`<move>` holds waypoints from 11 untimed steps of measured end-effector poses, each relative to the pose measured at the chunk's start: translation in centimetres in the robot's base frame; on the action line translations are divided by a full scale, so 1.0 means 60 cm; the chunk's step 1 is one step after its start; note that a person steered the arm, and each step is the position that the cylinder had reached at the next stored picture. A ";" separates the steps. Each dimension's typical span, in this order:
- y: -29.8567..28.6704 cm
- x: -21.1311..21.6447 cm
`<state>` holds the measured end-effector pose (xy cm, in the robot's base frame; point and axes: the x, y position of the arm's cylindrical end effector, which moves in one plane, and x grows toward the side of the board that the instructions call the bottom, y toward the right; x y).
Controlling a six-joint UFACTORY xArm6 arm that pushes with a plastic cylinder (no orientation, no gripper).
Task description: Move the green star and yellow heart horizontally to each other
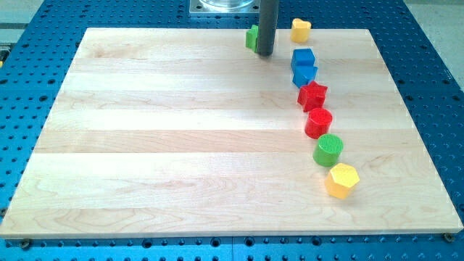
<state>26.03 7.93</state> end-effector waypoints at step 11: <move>-0.005 -0.099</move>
<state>20.08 7.65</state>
